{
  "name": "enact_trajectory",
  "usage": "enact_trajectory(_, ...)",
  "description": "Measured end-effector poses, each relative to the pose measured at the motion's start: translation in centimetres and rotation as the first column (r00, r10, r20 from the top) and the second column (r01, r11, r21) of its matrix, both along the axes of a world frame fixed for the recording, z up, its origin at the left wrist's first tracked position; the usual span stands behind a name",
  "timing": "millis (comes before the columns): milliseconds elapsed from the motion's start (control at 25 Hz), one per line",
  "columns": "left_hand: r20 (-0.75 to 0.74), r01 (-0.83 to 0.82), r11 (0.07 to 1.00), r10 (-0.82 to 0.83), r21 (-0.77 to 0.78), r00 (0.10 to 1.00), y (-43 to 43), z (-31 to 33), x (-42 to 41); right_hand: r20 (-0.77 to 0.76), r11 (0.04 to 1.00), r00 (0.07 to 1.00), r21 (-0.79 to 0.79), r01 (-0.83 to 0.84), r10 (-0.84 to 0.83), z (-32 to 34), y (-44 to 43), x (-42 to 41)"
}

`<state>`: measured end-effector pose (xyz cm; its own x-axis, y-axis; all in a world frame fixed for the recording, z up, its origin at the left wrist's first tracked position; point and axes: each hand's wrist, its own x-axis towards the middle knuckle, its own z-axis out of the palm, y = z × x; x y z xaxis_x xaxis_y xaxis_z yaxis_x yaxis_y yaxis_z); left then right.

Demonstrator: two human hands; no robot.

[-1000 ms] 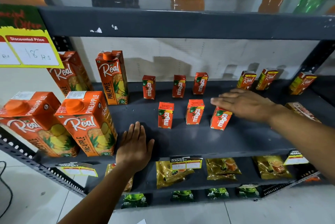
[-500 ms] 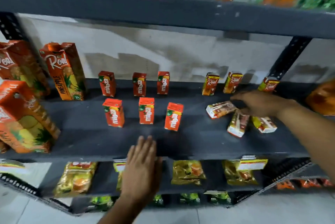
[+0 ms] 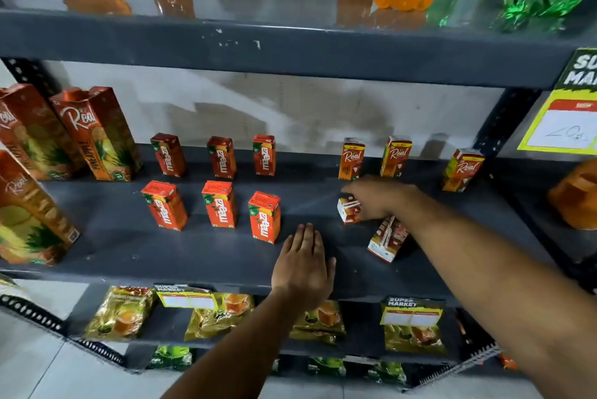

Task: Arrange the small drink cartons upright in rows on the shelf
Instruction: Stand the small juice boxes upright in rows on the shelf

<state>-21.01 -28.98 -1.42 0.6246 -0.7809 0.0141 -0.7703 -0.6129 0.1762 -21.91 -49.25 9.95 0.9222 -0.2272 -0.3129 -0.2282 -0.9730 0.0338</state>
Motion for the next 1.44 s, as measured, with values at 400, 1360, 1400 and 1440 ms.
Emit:
enact_trajectory(400, -0.016, 0.056, 0.998, -0.056, 0.003, 0.998, 0.3, 0.2, 0.8, 0.011, 0.996, 1.0, 0.087, -0.007, 0.006, -1.4, -1.3, -0.1)
enact_trajectory(1360, -0.026, 0.044, 0.999, -0.044, -0.022, 0.999, 0.5, 0.3, 0.5, 0.21, 0.938, 0.919, 0.175, 0.3, -0.333, 3.1, 0.2, -0.7)
enact_trajectory(1400, -0.024, 0.045, 0.999, -0.045, -0.021, 0.999, 0.5, 0.3, 0.5, 0.156, 0.976, 0.967, 0.119, 0.184, -0.201, 3.8, 0.1, -0.5)
enact_trajectory(1440, -0.024, 0.044, 0.999, -0.045, -0.021, 0.999, 0.5, 0.4, 0.4, 0.112, 0.996, 0.992, 0.067, 0.055, -0.063, 4.5, 0.1, -0.6)
